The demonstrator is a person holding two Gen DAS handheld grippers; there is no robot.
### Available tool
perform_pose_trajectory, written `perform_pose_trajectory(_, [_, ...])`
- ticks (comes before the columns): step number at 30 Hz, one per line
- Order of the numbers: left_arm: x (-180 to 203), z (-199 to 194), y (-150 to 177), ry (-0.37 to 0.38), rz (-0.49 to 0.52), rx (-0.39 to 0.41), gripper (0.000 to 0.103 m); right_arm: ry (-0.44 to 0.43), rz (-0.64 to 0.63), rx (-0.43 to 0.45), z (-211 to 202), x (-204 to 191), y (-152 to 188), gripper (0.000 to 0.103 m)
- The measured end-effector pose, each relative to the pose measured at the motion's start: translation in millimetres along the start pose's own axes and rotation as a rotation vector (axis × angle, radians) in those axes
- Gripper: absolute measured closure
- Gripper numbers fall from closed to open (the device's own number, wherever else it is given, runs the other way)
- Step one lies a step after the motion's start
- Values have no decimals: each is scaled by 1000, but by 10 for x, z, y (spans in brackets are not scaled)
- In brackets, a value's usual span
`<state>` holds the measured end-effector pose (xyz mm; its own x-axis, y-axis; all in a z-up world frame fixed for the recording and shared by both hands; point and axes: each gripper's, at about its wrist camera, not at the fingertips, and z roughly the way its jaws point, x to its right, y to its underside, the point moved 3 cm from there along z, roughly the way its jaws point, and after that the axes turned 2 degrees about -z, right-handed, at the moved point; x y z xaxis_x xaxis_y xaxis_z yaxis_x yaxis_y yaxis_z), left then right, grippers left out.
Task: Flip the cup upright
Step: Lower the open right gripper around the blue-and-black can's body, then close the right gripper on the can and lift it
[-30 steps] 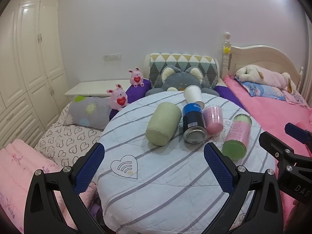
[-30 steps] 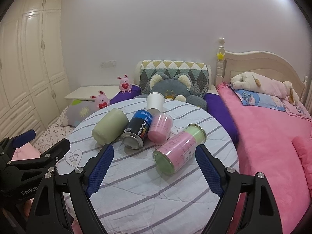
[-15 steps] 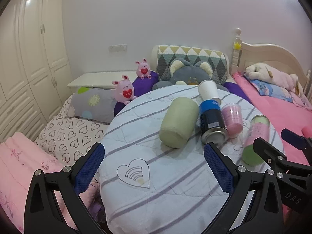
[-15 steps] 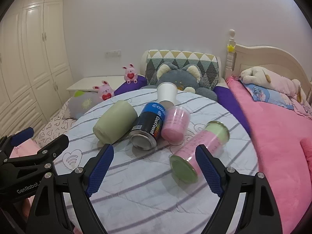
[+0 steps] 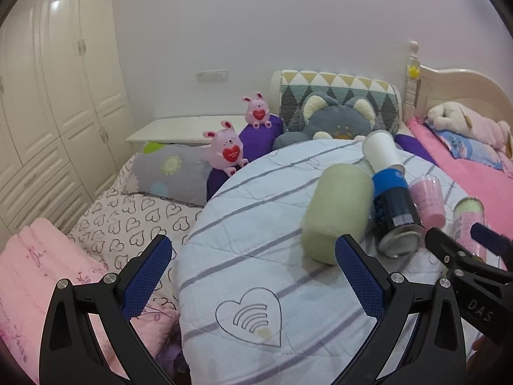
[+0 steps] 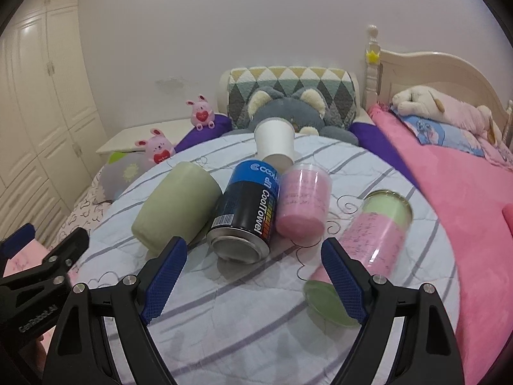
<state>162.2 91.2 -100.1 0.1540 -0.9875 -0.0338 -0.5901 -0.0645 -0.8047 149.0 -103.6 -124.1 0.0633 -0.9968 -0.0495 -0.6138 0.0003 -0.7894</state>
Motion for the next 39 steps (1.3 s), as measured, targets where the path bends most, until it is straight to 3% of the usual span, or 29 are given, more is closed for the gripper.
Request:
perform_pose_trajectory(10, [-89,240,-16,33,-16,-20,0,15,52,-79,439,-56,-13,16])
perform_pose_trajectory(20, [-178,379,-20,62,-42,-38,0,97,-16,-95,634,-261,-43,16])
perform_pose_trajectory(28, [-201,435,18,85,-39,-55,0,255,-91,-161,861,-371,-28,16])
perform_pose_trajectory(32, [-234,444,22,93,-44,-60,0,272,-131,-188,931,-451,-21,16])
perform_pose_trajectory(34, [-245,436,23,95,-47,-60,0,259,-140,-194,936,-463,-19,17])
perform_pose_trajectory(37, [-252,418,30,98,-47,-63,0,235,-118,-184,880,-434,-29,30])
perform_pose_trajectory(39, [-256,407,37,101,-48,-67,0,209,-100,-187,865,-414,-25,32])
